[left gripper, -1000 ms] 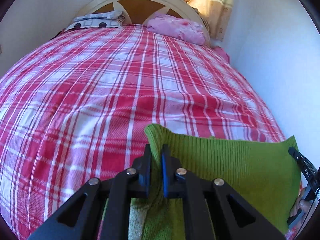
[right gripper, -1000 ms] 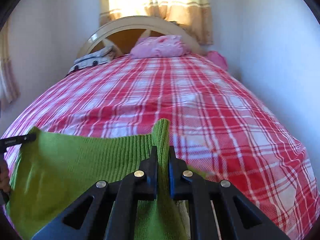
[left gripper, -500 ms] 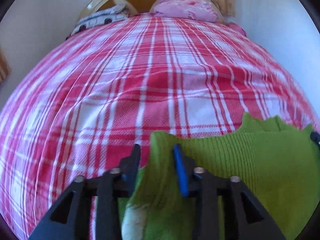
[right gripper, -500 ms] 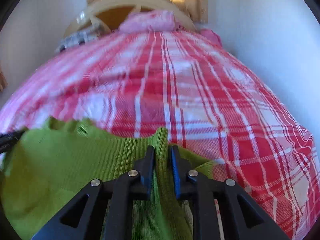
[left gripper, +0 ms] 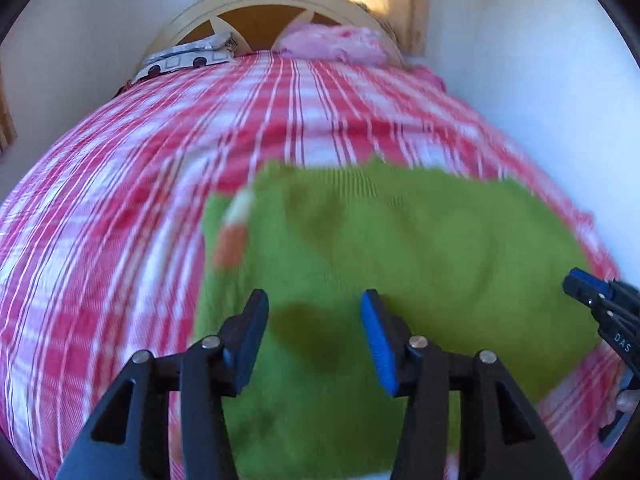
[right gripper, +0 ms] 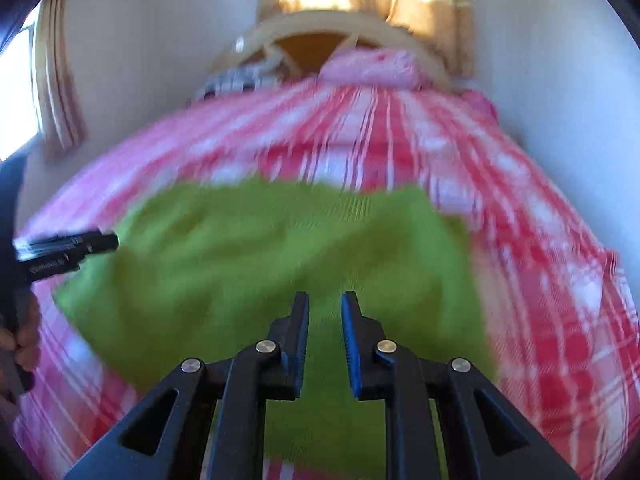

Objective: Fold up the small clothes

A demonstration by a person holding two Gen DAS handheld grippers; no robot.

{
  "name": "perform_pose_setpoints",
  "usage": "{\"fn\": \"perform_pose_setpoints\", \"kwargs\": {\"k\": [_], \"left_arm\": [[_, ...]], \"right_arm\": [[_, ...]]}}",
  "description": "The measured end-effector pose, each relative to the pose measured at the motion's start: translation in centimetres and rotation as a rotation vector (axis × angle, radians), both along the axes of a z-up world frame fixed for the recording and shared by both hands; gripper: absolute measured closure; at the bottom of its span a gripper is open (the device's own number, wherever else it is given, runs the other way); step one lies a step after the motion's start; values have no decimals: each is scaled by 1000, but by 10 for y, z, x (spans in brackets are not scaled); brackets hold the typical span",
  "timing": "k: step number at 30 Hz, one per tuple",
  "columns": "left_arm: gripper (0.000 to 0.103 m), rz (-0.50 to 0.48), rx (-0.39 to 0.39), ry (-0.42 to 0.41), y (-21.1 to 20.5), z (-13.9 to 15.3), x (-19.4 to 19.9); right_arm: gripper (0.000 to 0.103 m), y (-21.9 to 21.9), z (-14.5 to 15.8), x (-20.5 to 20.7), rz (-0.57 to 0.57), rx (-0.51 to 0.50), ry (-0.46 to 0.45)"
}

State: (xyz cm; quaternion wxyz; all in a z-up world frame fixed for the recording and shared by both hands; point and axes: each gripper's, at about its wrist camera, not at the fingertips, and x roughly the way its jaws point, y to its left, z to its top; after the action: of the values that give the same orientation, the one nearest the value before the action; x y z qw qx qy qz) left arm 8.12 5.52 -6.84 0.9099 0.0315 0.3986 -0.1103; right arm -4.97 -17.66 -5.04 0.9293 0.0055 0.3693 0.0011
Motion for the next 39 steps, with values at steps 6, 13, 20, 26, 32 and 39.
{"fn": "perform_pose_setpoints", "kwargs": {"k": [6,13,20,26,32,39], "left_arm": [[35,28,33,-27,-1,-12,-10],[16,75,-12,-54,21,-5,-55],[4,209,-212,-59,78,-10,-113],[12,194,-437,24,78,-15,-108],[12,257,-524,34,61,-23,-76],[89,307,-726,131,74,-38,-31]], "right_arm": [[85,-17,-26,-4,-35,125,50],[85,-17,-24,-11,-50,122,20],[85,-17,-21,-10,-52,117,19],[85,-19,-21,-11,-59,120,11],[85,-21,-21,-11,-60,129,9],[85,-23,-22,-11,-59,145,8]]}}
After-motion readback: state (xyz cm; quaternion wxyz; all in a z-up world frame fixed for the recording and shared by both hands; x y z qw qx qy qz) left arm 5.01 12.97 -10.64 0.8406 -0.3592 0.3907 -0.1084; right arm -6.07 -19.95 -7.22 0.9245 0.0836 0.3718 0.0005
